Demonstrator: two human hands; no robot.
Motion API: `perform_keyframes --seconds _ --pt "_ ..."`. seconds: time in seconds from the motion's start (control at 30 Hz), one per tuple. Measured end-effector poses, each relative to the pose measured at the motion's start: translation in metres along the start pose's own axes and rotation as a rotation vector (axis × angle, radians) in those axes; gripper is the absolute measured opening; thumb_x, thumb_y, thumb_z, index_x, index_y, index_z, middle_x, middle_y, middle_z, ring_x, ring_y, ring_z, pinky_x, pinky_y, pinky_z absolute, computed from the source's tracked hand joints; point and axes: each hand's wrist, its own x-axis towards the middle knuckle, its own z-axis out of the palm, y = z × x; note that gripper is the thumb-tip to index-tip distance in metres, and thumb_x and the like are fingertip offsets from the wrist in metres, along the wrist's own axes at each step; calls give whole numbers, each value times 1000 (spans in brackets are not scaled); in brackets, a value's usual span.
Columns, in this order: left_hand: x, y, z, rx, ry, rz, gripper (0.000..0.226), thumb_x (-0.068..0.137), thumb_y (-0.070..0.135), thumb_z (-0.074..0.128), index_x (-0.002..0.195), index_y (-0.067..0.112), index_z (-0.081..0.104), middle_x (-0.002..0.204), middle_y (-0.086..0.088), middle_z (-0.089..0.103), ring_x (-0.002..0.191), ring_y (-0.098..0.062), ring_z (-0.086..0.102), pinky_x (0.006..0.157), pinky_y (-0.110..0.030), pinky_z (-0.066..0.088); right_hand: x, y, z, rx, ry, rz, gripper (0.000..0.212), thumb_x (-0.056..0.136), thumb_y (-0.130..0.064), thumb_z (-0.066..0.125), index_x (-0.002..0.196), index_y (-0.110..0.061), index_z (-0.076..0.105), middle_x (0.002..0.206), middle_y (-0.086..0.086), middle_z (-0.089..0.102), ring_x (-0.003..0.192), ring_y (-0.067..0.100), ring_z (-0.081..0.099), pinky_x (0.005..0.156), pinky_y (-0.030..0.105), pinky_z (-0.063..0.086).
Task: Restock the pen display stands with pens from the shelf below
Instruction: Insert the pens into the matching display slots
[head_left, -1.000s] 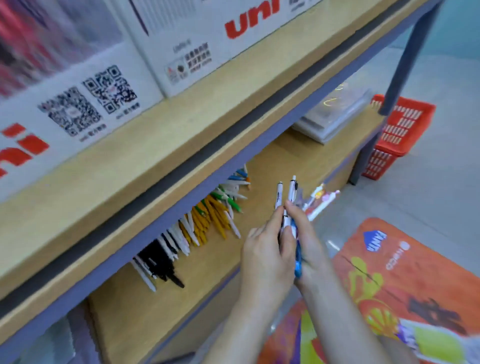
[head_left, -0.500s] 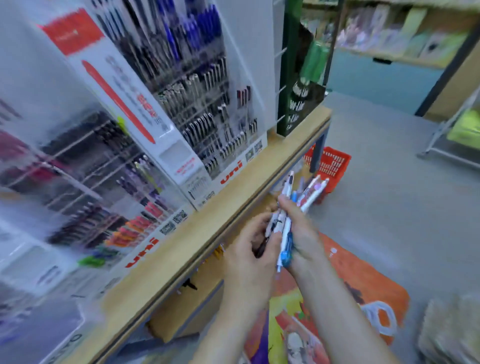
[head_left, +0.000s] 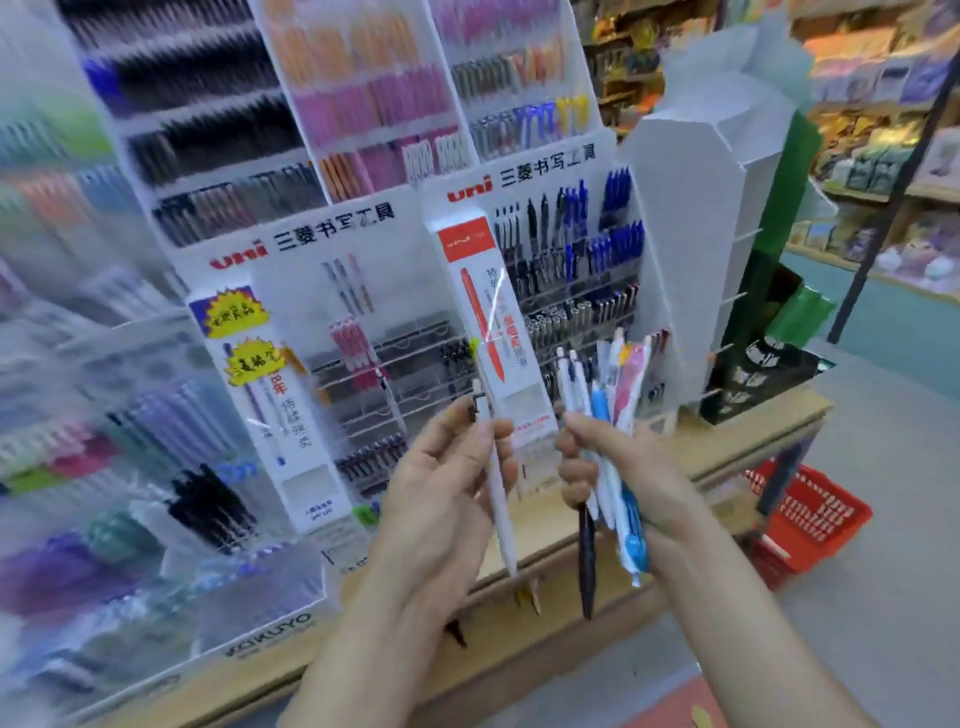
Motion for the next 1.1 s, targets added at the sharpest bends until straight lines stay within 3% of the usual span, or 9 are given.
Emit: perform_keyframes --seconds 0.1,0.2,0.33,0.4,0.63,0.7,0.87,1.0,1.1 --pt "3 27 -9 -122 37 94 34 75 2 59 105 16 63 75 -8 64 67 -16 63 65 -26 57 3 17 25 -104 -118 72 37 78 -13 76 107 -4 55 73 9 58 42 10 40 39 21 37" --pt "2 53 -22 -143 86 189 36 75 3 58 108 18 63 75 -8 62 69 -17 64 68 -28 59 8 30 53 -178 -209 101 45 76 -16 72 114 -1 54 81 14 67 43 10 39 40 21 36" --pt "0 85 -51 -148 145 303 39 74 4 59 112 16 60 79 -11 63 71 -21 66 69 -31 60 15 50 93 -245 -388 154 28 73 -17 76 89 -4 57 65 7 54 43 11 38 41 21 33" --pt "-4 101 -71 -104 165 347 37 75 7 62 111 16 60 81 -13 66 72 -22 68 68 -31 59 21 65 113 -278 -397 151 23 74 -13 72 89 -2 59 64 8 59 44 12 38 41 21 33" --pt "-29 176 -171 123 265 425 17 71 20 67 88 16 65 79 -4 69 67 -12 60 58 -20 50 40 139 188 -170 -418 172 45 62 -16 81 96 4 59 73 15 62 45 10 41 40 19 37" --pt "-41 202 -202 197 242 437 18 69 15 66 87 12 66 75 -4 69 63 -13 60 57 -20 52 45 162 212 -130 -392 192 52 60 -14 80 102 5 56 72 15 60 43 9 40 39 18 36" --pt "-50 236 -252 510 241 509 21 66 13 69 86 12 73 76 -3 74 68 -13 69 63 -21 56 56 208 238 -162 -198 165 37 75 0 76 104 1 54 79 20 56 42 10 39 39 21 37" --pt "-36 241 -265 567 262 561 14 76 4 69 85 15 73 76 2 75 74 -12 70 72 -24 58 61 209 214 -130 49 95 22 81 -2 65 99 -2 52 69 10 60 41 10 40 37 21 36" --pt "-18 240 -260 559 240 576 10 77 12 68 84 16 73 77 1 75 74 -14 72 71 -22 58 67 189 188 -19 187 49 10 83 -2 60 89 -3 52 63 7 56 37 7 40 34 18 35"
